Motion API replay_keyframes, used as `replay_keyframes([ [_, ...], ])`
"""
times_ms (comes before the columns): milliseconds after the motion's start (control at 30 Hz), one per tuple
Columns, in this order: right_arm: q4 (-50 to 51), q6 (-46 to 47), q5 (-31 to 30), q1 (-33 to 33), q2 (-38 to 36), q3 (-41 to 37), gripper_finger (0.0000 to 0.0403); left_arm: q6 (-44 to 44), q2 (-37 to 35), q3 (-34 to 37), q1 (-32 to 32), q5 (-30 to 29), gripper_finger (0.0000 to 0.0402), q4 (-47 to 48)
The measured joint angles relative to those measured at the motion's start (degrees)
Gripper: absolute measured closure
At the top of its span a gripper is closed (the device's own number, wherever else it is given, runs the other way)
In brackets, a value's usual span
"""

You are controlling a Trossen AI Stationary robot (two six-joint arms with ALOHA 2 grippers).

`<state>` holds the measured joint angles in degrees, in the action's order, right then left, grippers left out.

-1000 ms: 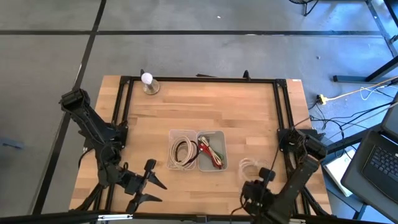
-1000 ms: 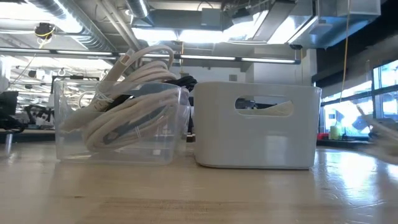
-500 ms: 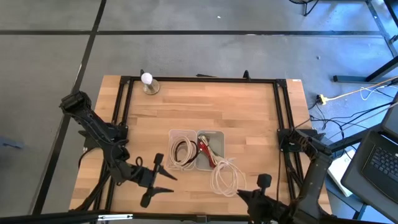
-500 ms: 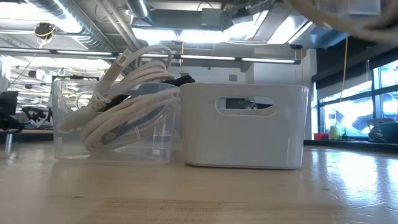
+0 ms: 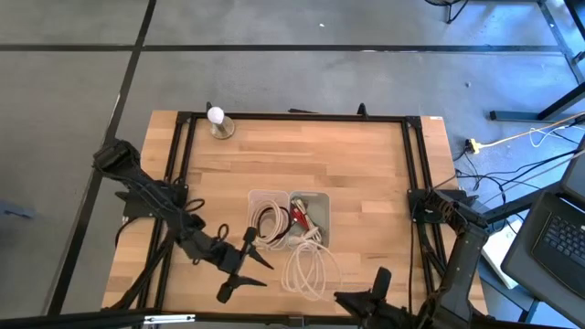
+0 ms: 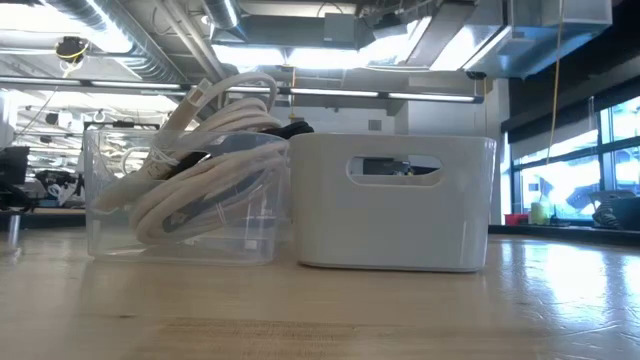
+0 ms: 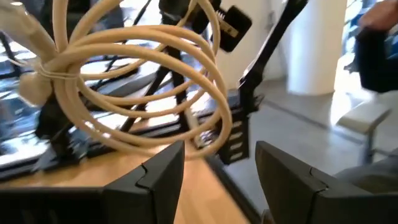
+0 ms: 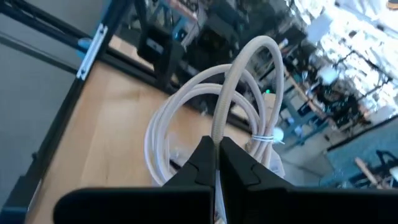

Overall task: Pick & Place USB Port
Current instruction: Put the white HDMI cable into the transparent bin

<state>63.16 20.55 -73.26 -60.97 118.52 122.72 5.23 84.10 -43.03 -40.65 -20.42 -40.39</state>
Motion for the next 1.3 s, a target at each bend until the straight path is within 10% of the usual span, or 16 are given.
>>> replay_keyframes([
  [233,-8.05,-8.92,-0.21,0.09,0.00,0.04,0.0403,0.02,2.33,-0.02,3.52,14.02,0.0199,-11.10],
  [833,-16.47,-17.24,9.03,6.38,0.54,-0.26,0.0403,-2.39,4.86,-0.01,7.18,22.71,0.0171,-16.71],
  [1300,-15.15,-24.33,3.92,7.24,0.50,1.11,0.0403,-4.16,4.86,0.00,7.00,25.91,0.0172,-15.57],
])
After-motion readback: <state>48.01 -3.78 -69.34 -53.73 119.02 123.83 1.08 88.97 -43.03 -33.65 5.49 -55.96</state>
